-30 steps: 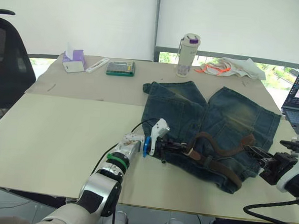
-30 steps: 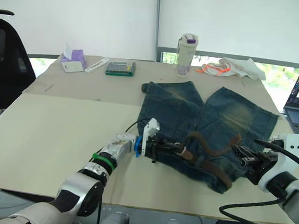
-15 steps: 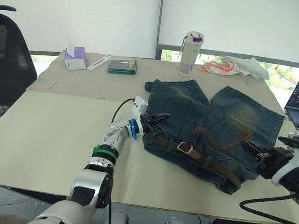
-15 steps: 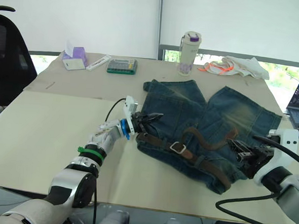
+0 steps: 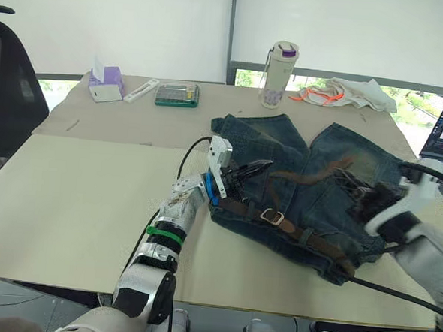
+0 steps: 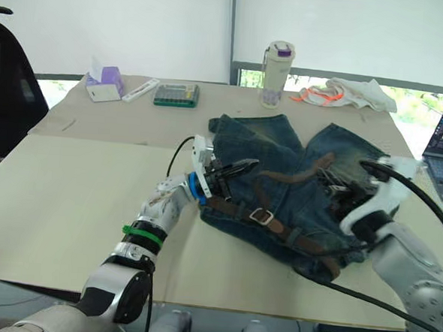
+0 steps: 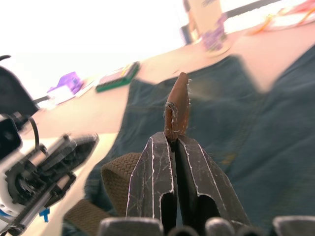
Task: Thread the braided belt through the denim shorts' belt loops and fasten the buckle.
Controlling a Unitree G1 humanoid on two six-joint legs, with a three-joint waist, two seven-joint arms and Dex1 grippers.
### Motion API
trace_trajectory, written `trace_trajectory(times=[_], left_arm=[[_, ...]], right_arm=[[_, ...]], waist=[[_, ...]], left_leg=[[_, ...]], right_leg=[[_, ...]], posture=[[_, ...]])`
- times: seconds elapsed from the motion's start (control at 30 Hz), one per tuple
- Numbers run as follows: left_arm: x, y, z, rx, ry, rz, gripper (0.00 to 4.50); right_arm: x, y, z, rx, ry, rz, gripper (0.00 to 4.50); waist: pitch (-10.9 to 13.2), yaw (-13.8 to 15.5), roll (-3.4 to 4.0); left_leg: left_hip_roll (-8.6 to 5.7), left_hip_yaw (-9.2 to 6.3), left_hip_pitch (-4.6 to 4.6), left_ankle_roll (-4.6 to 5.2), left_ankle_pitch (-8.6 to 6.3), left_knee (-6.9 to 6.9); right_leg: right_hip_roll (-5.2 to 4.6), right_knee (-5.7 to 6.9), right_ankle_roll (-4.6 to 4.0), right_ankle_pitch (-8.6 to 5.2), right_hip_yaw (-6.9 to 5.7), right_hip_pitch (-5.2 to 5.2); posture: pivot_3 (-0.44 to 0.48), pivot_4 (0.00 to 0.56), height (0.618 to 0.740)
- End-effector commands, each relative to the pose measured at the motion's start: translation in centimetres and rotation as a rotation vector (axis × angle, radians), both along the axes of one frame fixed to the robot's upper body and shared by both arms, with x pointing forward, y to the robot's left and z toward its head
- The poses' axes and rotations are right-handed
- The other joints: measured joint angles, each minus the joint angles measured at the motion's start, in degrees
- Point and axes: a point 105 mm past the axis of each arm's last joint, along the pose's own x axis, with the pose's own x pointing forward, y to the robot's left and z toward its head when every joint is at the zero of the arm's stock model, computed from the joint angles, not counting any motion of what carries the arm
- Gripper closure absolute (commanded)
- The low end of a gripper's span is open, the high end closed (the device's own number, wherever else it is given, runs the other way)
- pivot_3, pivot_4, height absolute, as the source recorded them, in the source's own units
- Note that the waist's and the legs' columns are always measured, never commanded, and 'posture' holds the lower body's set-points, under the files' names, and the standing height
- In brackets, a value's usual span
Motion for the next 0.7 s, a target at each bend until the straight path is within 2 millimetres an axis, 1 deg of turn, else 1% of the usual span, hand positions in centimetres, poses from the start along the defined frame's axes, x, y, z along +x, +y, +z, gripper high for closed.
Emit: trace_trajectory(times=[0.03,0.07,0.13,0.23,0.3,0.37,0.4,0.5,0.57,0.7], left_arm=[[-1.7,-0.1,2.6,-0.044,-0.087,-0.037,3.67],[-2.0,-0.3,2.7,-0.03,-0.108,-0.031,3.29],[-2.2,-0.7,2.5,0.021,-0.184,0.057,2.65],[-2.8,-1.3,1.5,0.125,-0.317,0.115,1.6],[-2.7,-1.4,0.9,0.178,-0.39,0.171,0.94],[-2.6,-1.7,0.3,0.216,-0.425,0.19,0.27],[-2.5,-1.8,0.1,0.232,-0.437,0.205,0.04],[-1.7,-2.1,0.1,0.236,-0.434,0.264,0.04],[-1.3,-2.2,0.2,0.23,-0.427,0.288,0.04],[-1.3,-2.2,0.0,0.244,-0.456,0.296,0.04]], right_arm=[[0.6,0.7,0.9,0.014,-0.04,-0.001,4.5],[0.9,0.9,1.0,0.03,-0.042,-0.002,4.5],[1.6,1.4,1.2,0.082,-0.044,-0.005,4.5],[2.3,2.2,1.5,0.154,-0.044,-0.007,4.5],[2.6,2.9,1.5,0.173,-0.038,-0.001,4.5],[2.7,3.6,1.5,0.178,-0.035,0.012,4.5],[2.7,4.1,1.6,0.188,-0.038,0.028,4.5],[2.4,5.0,1.8,0.199,-0.044,0.066,4.5],[2.2,5.1,1.7,0.198,-0.041,0.073,4.5],[1.9,5.4,1.7,0.197,-0.039,0.075,4.5]], waist=[[0.0,0.1,0.01],[0.0,0.1,0.02],[0.0,0.1,0.02],[0.0,0.1,0.03],[0.0,0.1,0.04],[0.0,0.1,0.04],[0.0,0.1,0.04],[0.0,0.1,0.05],[0.0,0.1,0.05],[0.0,0.0,0.06]], left_leg=[[-0.01,-0.01,-0.02,0.0,0.0,0.0],[-0.01,0.0,-0.02,0.0,0.0,0.02],[-0.01,0.0,-0.01,0.0,0.0,0.03],[-0.01,0.0,0.02,0.0,0.01,0.04],[-0.02,0.0,0.03,0.0,0.01,0.02],[-0.02,0.0,0.03,0.0,0.01,0.01],[-0.02,0.0,0.03,0.0,0.01,0.0],[-0.01,0.0,0.03,0.0,0.01,0.0],[-0.02,0.0,0.03,0.0,0.01,0.01],[-0.02,0.0,0.01,0.0,0.01,0.0]], right_leg=[[0.0,0.0,0.0,0.0,0.0,0.0],[0.0,0.01,-0.01,0.0,0.0,-0.02],[0.0,0.02,-0.02,0.01,0.01,-0.01],[0.01,0.06,-0.03,0.02,0.03,-0.02],[0.01,0.09,-0.04,0.02,0.04,-0.04],[0.01,0.08,-0.04,0.02,0.04,-0.06],[0.01,0.09,-0.04,0.02,0.04,-0.07],[0.01,0.1,-0.03,0.02,0.04,-0.08],[0.01,0.11,-0.03,0.02,0.04,-0.08],[0.01,0.11,-0.02,0.01,0.04,-0.11]], posture=[[0.0,0.15,0.74],[0.0,0.15,0.74],[0.0,0.15,0.74],[0.0,0.15,0.74],[0.0,0.15,0.74],[0.0,0.15,0.74],[0.0,0.15,0.74],[0.0,0.15,0.74],[0.0,0.15,0.74],[0.0,0.15,0.74]])
